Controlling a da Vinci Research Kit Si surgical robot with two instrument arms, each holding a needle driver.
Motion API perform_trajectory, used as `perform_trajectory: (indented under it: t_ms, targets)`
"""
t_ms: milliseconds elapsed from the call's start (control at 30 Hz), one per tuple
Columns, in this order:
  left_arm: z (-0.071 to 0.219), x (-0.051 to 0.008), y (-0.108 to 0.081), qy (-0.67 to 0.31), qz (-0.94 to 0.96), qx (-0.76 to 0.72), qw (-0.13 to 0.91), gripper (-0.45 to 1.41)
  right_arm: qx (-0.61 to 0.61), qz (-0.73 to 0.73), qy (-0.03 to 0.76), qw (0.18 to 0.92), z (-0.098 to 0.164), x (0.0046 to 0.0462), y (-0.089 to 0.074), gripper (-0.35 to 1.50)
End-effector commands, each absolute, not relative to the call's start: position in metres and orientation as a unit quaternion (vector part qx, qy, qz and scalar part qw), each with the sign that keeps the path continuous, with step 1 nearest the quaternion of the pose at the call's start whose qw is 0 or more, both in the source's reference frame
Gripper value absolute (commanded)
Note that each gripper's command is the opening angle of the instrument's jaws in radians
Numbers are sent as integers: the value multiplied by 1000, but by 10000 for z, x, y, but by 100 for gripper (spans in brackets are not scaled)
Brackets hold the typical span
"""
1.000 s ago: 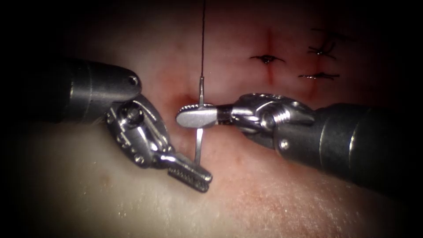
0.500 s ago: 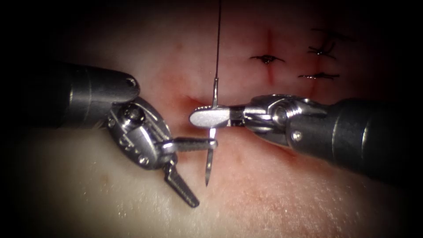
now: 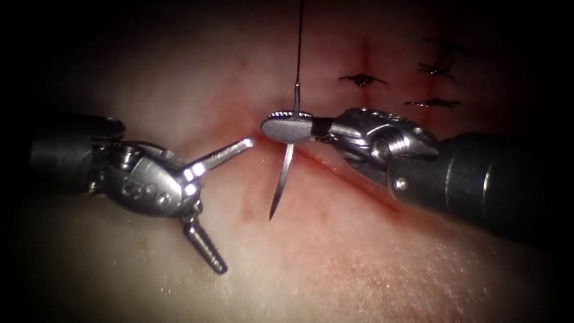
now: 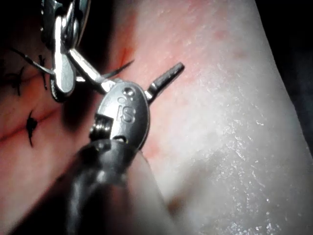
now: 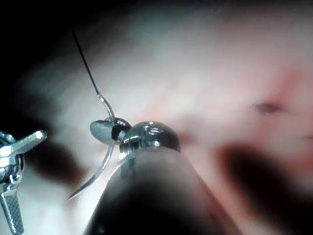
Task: Wound Closure
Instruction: Using the right needle driver to throw the needle through the top of the wound.
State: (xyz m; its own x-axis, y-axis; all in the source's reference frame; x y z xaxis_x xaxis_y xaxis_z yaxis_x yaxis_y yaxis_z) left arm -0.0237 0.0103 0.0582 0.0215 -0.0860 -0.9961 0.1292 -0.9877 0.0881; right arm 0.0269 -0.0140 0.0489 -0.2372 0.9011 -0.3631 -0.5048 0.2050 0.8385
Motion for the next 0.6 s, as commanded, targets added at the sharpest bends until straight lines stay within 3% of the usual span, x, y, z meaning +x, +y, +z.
perform_trajectory:
  t_ms: [33,267,367,600]
  targets:
    - [587,-241,102,13,-704,706,74,120,169,591,504,607,499,280,-130,-35]
    - [597,-238,106,58,-738,672,-22,47,82,563,484,666,518,281,-111,-35]
    - [616,-236,109,63,-763,639,-76,0,39,549,471,689,529,282,-102,-35]
    - [653,-233,110,49,-788,604,-113,-13,-25,527,462,713,556,278,-89,-35]
